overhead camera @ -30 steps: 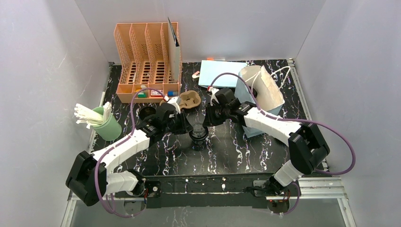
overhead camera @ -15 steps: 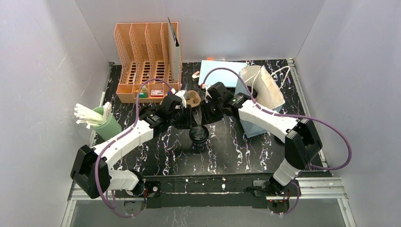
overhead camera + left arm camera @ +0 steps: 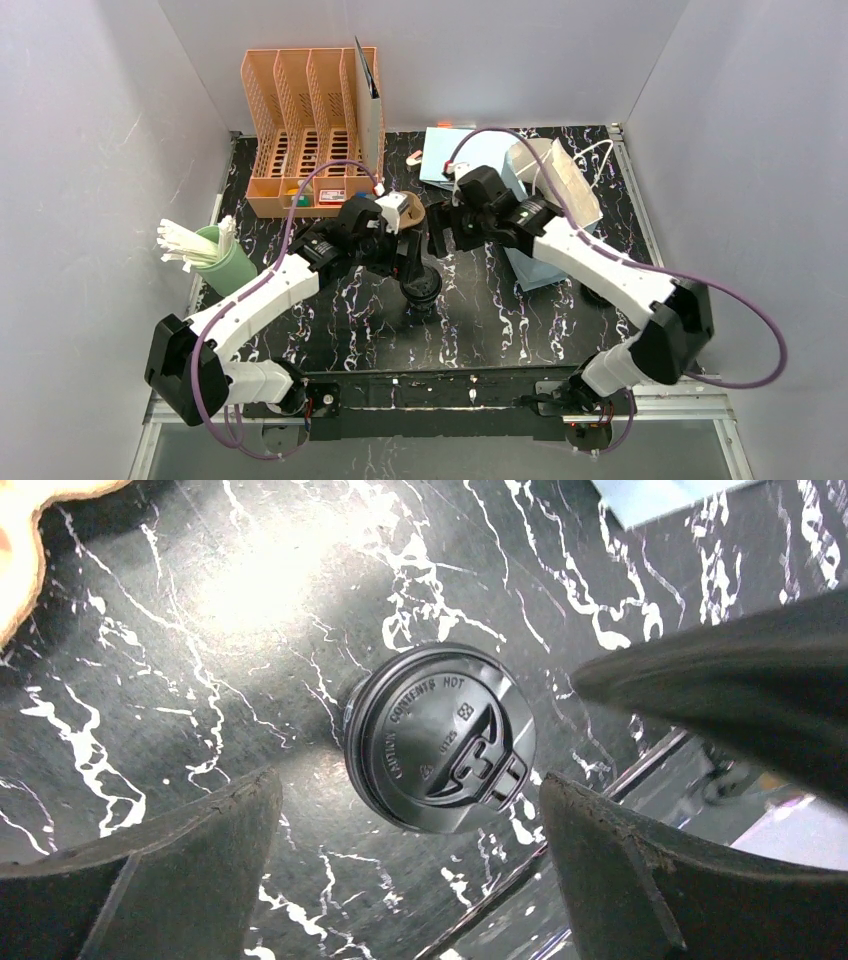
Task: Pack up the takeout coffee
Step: Close the cup lid on the coffee cup.
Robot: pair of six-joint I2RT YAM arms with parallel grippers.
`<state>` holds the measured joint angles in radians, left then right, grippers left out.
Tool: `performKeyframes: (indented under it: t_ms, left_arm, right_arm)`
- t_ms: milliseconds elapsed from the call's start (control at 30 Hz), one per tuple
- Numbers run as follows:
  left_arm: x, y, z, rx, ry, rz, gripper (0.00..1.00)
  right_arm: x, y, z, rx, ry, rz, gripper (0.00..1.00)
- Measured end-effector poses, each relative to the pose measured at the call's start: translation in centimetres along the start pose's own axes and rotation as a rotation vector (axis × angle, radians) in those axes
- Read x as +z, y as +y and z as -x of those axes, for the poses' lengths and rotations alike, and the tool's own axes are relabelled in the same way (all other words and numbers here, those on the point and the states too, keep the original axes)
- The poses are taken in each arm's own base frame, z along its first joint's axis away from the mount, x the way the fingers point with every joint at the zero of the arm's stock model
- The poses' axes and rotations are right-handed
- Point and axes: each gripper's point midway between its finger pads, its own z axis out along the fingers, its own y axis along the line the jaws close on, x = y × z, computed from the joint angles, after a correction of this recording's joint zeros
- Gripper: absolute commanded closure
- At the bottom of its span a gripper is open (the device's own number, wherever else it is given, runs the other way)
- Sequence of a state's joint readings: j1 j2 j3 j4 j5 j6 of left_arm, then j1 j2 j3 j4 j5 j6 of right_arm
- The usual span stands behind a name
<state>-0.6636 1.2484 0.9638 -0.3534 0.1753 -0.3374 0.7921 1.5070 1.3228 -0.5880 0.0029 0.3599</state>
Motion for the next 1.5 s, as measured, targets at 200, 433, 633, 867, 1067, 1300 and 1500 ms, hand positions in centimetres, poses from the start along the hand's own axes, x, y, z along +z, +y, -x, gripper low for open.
performKeyframes:
  t_ms: [200, 433, 633, 867, 1067, 1300, 1500]
  left_arm:
    - [-0.2, -0.3, -0.7, 0.220, 0.048, -0.062, 0.02]
    - [-0.5, -1.2, -0.1, 0.455, 0.068, -0.144, 0.02]
    - [0.2, -3.0, 1.0, 0.600, 0.095, -0.184, 0.02]
    - [2.5, -2.4, -1.7, 0.657, 0.269, -0.128, 0.02]
    - [2.4, -1.8, -2.2, 0.678, 0.312, -0.070, 0.02]
    - [3.0, -1.9, -2.9, 0.693, 0.350, -0.065, 0.02]
    - [3.9, -1.8, -3.7, 0.697, 0.386, -0.069, 0.06]
  right_arm:
    - [-5.0, -0.8, 2.2, 0.005, -0.174, -0.047, 0.02]
    - [-8.4, -1.6, 3.6, 0.016, -0.292, -0.090, 0.02]
    - [-9.0, -2.0, 3.7, 0.019, -0.309, -0.112, 0.02]
    - [-9.7, -3.8, 3.3, 0.026, -0.303, -0.190, 0.02]
    - [-10.4, -4.0, 3.2, 0.027, -0.313, -0.201, 0.02]
    - [-11.0, -3.3, 3.8, 0.028, -0.349, -0.172, 0.02]
    - [-11.0, -3.2, 3.8, 0.026, -0.349, -0.167, 0.02]
